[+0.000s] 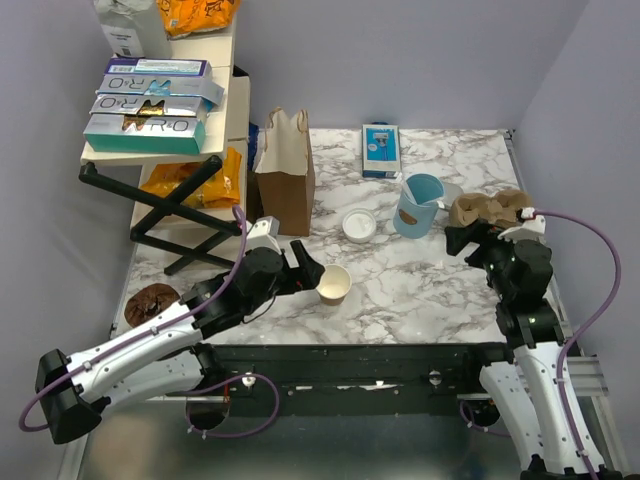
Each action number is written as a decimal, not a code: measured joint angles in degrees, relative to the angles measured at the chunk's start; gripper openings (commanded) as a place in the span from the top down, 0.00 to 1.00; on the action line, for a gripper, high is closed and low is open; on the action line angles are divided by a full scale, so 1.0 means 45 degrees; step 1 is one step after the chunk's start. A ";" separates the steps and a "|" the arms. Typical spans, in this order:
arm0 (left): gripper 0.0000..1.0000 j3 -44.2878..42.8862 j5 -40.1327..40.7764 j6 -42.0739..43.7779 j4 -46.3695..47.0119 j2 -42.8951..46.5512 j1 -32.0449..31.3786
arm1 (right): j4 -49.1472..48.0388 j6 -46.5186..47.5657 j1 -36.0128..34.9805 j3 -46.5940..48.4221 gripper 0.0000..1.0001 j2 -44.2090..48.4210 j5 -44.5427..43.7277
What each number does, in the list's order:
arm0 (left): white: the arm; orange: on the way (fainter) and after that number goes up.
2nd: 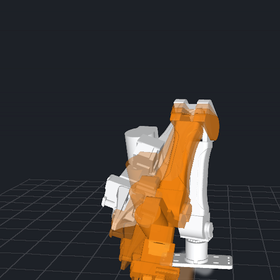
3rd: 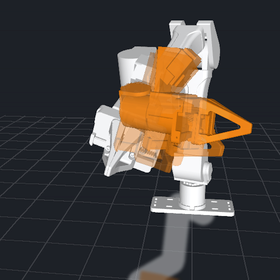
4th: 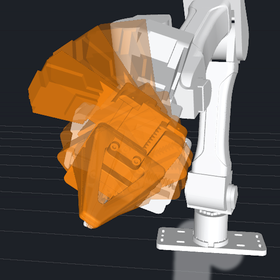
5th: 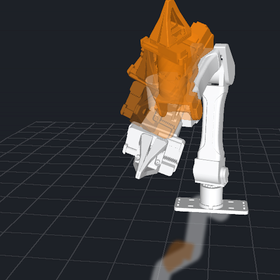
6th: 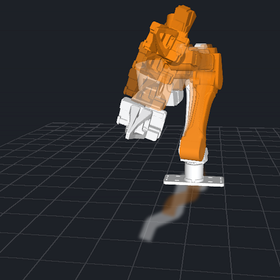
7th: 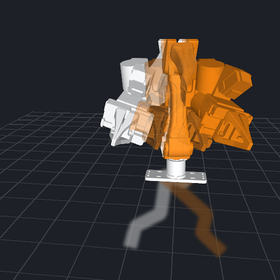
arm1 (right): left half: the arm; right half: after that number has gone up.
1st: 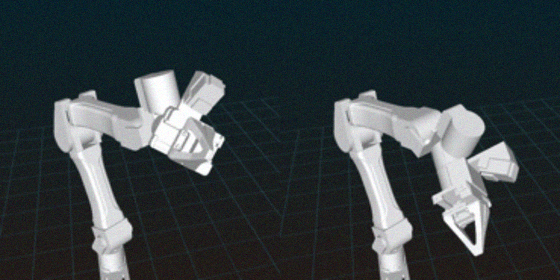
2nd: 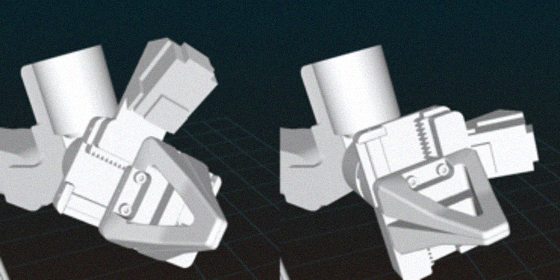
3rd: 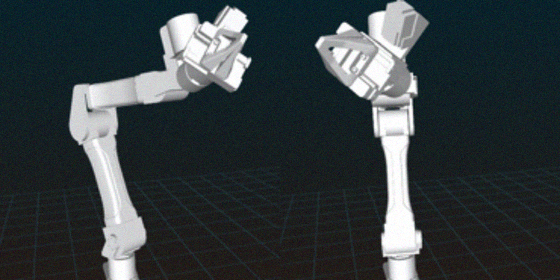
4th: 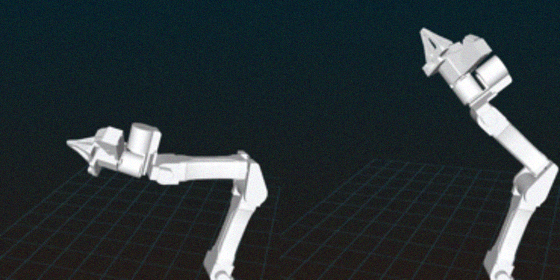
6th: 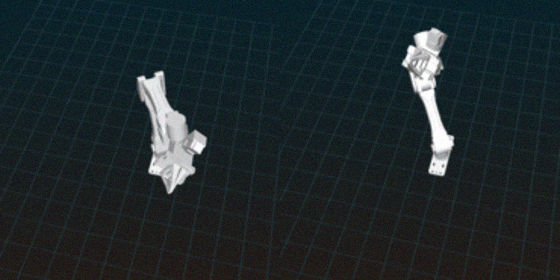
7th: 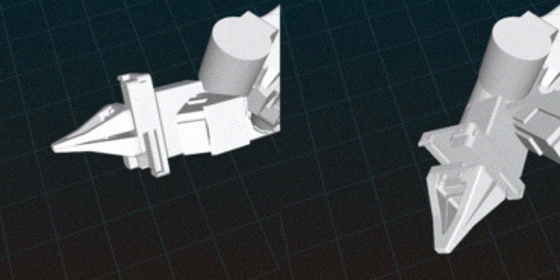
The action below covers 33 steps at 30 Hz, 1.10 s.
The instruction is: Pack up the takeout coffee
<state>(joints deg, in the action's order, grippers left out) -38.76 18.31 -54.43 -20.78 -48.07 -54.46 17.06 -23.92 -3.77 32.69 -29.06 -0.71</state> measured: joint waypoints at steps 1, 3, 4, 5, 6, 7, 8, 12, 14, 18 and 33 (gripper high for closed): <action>0.01 0.0000 0.0126 0.0053 0.0005 0.0044 0.0000 | -0.0185 0.0141 0.0000 -0.0005 0.00 0.0063 0.0593; 0.01 0.0000 0.0219 0.0151 0.0005 0.0049 0.0000 | -0.0602 0.0393 0.0000 -0.0019 0.00 0.0175 0.1909; 0.01 0.0000 0.0223 0.0209 0.0015 0.0005 0.0000 | -0.0855 0.0515 0.0000 -0.0019 0.00 0.0233 0.2652; 0.01 -0.0005 0.0214 0.0291 0.0044 -0.0131 0.0000 | -0.1078 0.0651 0.0000 -0.0019 0.00 0.0233 0.3313; 0.01 -0.0005 0.0214 0.0345 0.0053 -0.0267 0.0000 | -0.1302 0.0777 0.0000 -0.0019 0.00 0.0170 0.4027; 0.01 -0.0005 0.0214 0.0486 0.0078 -0.0534 0.0000 | -0.1520 0.0937 -0.0010 -0.0019 0.00 0.0005 0.4789; 0.01 -0.0019 0.0214 0.0631 0.0117 -0.0865 0.0000 | -0.1637 0.1083 -0.0126 0.0039 0.00 -0.0262 0.5503; 0.01 -0.0083 0.0214 0.1010 0.0126 -0.2195 0.0000 | -0.1496 0.1739 -0.2905 0.1103 0.00 -0.2618 0.5459; 0.01 -0.0141 0.0204 0.1151 0.0126 -0.2633 0.0000 | -0.1360 0.2025 -0.4969 0.1778 0.00 -0.3973 0.4226; 0.01 -0.0257 0.0160 0.1277 0.0160 -0.2948 0.0024 | -0.0748 0.1875 -0.6494 0.4240 0.01 -0.7553 0.2186; 0.01 -0.0253 0.0000 0.1846 0.0661 -0.1870 0.0597 | 0.0884 -0.0199 -0.6756 0.8500 0.50 -1.4897 -0.4439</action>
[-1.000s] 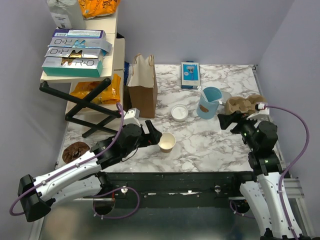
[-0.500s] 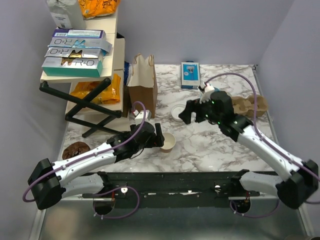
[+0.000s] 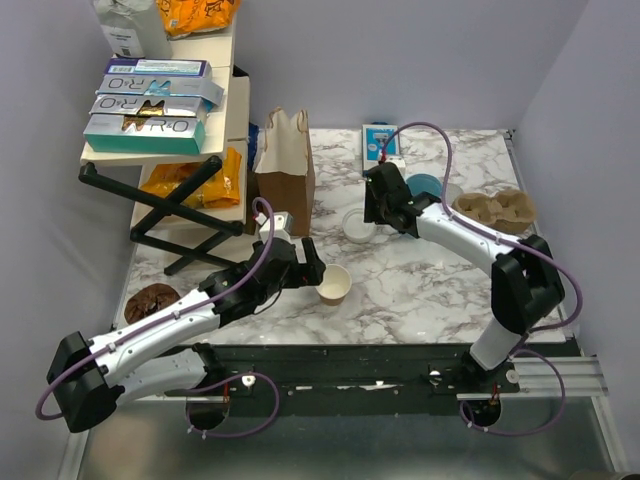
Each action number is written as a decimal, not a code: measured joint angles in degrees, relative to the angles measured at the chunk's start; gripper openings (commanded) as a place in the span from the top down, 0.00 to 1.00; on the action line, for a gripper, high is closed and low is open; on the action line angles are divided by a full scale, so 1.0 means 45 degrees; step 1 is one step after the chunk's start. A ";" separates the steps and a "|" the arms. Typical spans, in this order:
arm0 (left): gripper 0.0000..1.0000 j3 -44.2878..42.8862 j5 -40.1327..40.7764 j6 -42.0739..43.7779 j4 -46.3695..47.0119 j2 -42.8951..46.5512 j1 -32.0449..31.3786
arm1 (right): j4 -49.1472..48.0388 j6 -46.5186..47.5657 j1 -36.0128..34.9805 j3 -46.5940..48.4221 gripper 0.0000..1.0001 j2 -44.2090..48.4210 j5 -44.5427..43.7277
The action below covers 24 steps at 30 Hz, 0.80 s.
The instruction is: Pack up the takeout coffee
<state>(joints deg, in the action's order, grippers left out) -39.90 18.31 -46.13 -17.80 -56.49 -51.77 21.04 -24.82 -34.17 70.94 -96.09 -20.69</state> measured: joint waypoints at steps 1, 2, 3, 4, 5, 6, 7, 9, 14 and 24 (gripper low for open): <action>0.01 0.0000 0.0005 0.0053 0.0000 0.0049 0.0068 | 0.0029 -0.0058 0.0000 0.0131 0.51 -0.0223 -0.0165; 0.01 0.0000 0.0005 0.0117 0.0000 0.0083 0.0146 | 0.0053 -0.0102 0.0000 0.0287 0.53 -0.0442 -0.0311; 0.01 0.0000 0.0000 0.0155 0.0005 0.0102 0.0214 | 0.0068 -0.0170 0.0000 0.0437 0.55 -0.0680 -0.0457; 0.01 0.0000 0.0005 0.0189 0.0010 0.0121 0.0277 | 0.0083 -0.0175 0.0000 0.0563 0.57 -0.0903 -0.0573; 0.01 0.0000 0.0005 0.0209 0.0010 0.0131 0.0335 | 0.0136 -0.0180 0.0000 0.0699 0.59 -0.1098 -0.0656; 0.01 0.0000 0.0005 0.0219 0.0015 0.0141 0.0379 | 0.0160 -0.0199 0.0000 0.0821 0.61 -0.1287 -0.0714; 0.01 0.0000 0.0005 0.0248 0.0019 0.0151 0.0432 | 0.0219 -0.0204 0.0000 0.0947 0.61 -0.1481 -0.0772; 0.01 0.0000 0.0005 0.0277 0.0034 0.0155 0.0520 | 0.0321 -0.0209 0.0000 0.1064 0.61 -0.1705 -0.0826; 0.01 0.0000 -0.0102 0.0384 0.0141 0.0146 0.0675 | 0.0491 -0.0248 0.0000 0.1103 0.63 -0.1894 -0.0923; 0.01 0.0000 -0.0665 0.0491 0.0427 -0.0602 0.0729 | 0.0583 -0.0267 0.0000 0.1103 0.70 -0.2249 -0.0933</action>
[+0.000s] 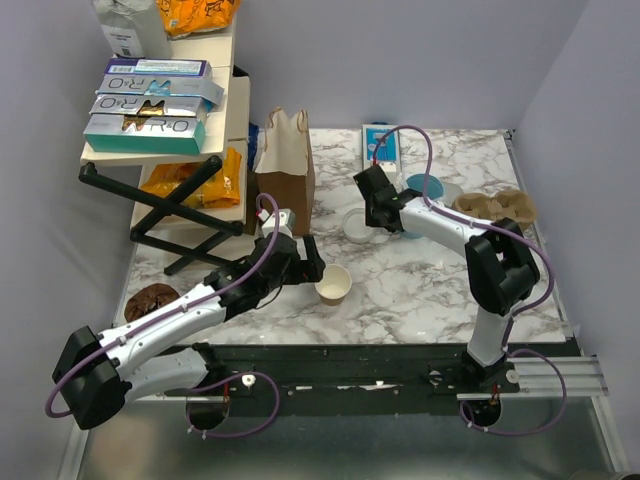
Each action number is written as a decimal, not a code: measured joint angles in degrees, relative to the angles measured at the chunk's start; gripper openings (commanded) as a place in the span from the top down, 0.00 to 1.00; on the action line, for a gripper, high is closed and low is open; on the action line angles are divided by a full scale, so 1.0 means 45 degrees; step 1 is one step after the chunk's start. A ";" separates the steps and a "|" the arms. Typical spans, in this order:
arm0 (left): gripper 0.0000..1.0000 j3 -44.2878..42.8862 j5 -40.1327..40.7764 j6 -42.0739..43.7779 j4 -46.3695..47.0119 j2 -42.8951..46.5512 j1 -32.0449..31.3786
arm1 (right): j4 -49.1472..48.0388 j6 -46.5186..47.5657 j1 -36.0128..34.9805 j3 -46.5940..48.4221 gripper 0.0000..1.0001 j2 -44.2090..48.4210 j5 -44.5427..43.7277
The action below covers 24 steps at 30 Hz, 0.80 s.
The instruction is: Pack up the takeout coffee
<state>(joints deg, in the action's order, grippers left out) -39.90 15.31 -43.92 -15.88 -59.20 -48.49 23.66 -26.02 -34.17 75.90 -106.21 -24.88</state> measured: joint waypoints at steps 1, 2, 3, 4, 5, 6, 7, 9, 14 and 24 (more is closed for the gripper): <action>0.01 0.0000 -0.0087 0.0000 0.0019 -0.0058 0.0005 | 0.0010 -0.0010 0.0000 0.0000 0.71 -0.0039 0.0000; 0.01 0.0000 -0.0141 0.0000 0.0039 -0.0087 0.0005 | 0.0015 -0.0019 0.0000 0.0000 0.73 -0.0068 0.0000; 0.01 0.0000 -0.0204 0.0000 0.0073 -0.0112 0.0000 | 0.0019 -0.0029 0.0000 0.0000 0.75 -0.0087 0.0000; 0.01 0.0000 -0.0238 0.0000 0.0102 -0.0136 0.0000 | 0.0019 -0.0029 0.0000 0.0000 0.76 -0.0092 0.0000; 0.01 0.0000 -0.0282 0.0000 0.0131 -0.0170 0.0000 | 0.0019 -0.0034 0.0000 0.0000 0.76 -0.0092 0.0000; 0.01 0.0000 -0.0321 0.0000 0.0151 -0.0194 0.0005 | 0.0019 -0.0063 0.0000 0.0000 0.77 -0.0092 0.0000; 0.01 0.0000 -0.0355 0.0000 0.0180 -0.0219 0.0005 | 0.0019 -0.0083 0.0000 0.0000 0.79 -0.0092 -0.0010; 0.01 0.0000 -0.0447 -0.0005 0.0214 -0.0257 0.0000 | 0.0019 -0.0136 0.0000 0.0000 0.82 -0.0092 -0.0019; 0.01 0.0000 -0.0578 0.0000 0.0311 -0.0355 0.0005 | 0.0024 -0.0214 0.0000 0.0000 0.84 -0.0117 -0.0015; 0.01 0.0000 -0.0748 -0.0005 0.0374 -0.0461 0.0005 | 0.0034 -0.0257 0.0000 0.0000 0.99 -0.0165 -0.0010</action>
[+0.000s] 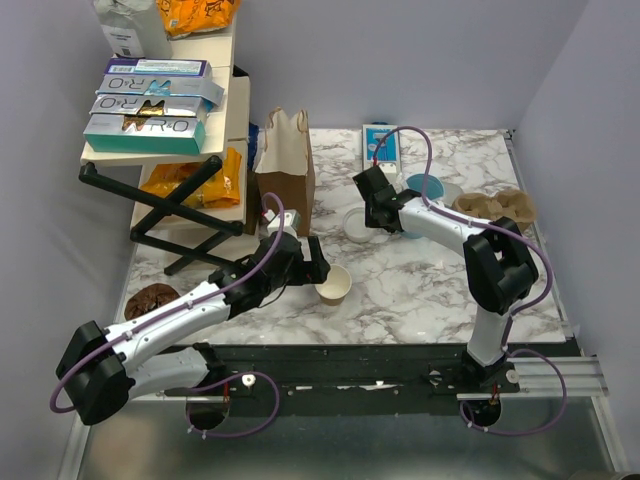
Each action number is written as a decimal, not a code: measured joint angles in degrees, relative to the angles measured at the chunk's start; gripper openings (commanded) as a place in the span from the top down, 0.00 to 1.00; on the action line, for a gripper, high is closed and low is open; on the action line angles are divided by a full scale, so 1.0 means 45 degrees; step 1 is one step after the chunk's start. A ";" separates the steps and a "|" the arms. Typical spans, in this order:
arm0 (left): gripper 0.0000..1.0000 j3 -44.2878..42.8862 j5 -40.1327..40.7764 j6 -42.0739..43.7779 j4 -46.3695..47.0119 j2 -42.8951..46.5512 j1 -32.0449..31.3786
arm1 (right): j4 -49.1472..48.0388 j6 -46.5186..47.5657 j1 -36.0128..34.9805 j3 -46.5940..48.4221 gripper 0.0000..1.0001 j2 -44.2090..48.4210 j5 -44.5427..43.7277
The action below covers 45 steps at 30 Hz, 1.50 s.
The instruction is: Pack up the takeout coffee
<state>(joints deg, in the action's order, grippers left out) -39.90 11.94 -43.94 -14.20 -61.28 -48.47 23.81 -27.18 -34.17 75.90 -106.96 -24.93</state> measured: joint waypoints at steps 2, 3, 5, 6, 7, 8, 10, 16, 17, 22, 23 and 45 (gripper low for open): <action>0.01 0.0000 -0.0024 0.0005 0.0010 -0.0044 0.0000 | 0.0000 0.0000 0.0000 0.0000 0.99 0.0005 -0.0005; 0.01 0.0000 -0.0053 0.0000 0.0015 -0.0078 0.0000 | 0.0005 0.0005 0.0000 0.0000 0.99 0.0010 -0.0005; 0.01 0.0000 -0.0107 0.0005 0.0044 -0.0121 0.0000 | 0.0005 0.0000 0.0000 0.0000 0.99 0.0034 0.0000; 0.01 0.0000 -0.0126 0.0005 0.0083 -0.0141 0.0000 | 0.0005 0.0005 0.0000 0.0000 0.99 0.0073 0.0000; 0.01 0.0000 -0.0151 0.0005 0.0112 -0.0151 0.0000 | 0.0015 0.0005 0.0000 0.0000 0.99 0.0131 0.0005; 0.01 0.0000 -0.0151 0.0005 0.0126 -0.0151 0.0000 | 0.0015 0.0005 0.0000 0.0000 0.99 0.0199 0.0005; 0.01 0.0000 -0.0151 0.0005 0.0189 -0.0165 0.0000 | 0.0019 0.0010 0.0000 -0.0024 0.99 0.0389 0.0005; 0.01 -0.0005 -0.0151 -0.0010 0.0199 -0.0321 0.0083 | 0.0005 0.0053 0.0000 -0.0170 0.99 0.1209 0.0083; 0.01 -0.0015 -0.0151 -0.0015 0.0199 -0.0355 0.0136 | -0.0005 0.0053 0.0000 -0.0199 0.99 0.1297 0.0112; 0.01 -0.0510 -0.0384 -0.0194 0.0277 -0.0967 0.0923 | -0.0165 0.0053 0.0000 -0.0481 0.99 0.1443 0.0476; 0.01 -0.0631 -0.0466 -0.0238 0.0355 -0.1137 0.1093 | -0.0204 0.0049 0.0000 -0.0554 0.99 0.1443 0.0539; 0.16 -0.3934 -0.1248 -0.0340 0.2021 -0.5722 0.2176 | -0.3152 -0.1049 0.0039 -0.3172 0.99 0.3123 0.1617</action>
<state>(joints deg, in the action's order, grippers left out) -57.60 6.33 -45.47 -5.10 -87.02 -38.68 9.63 -31.90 -34.00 61.63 -92.90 -17.65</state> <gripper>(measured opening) 0.898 0.013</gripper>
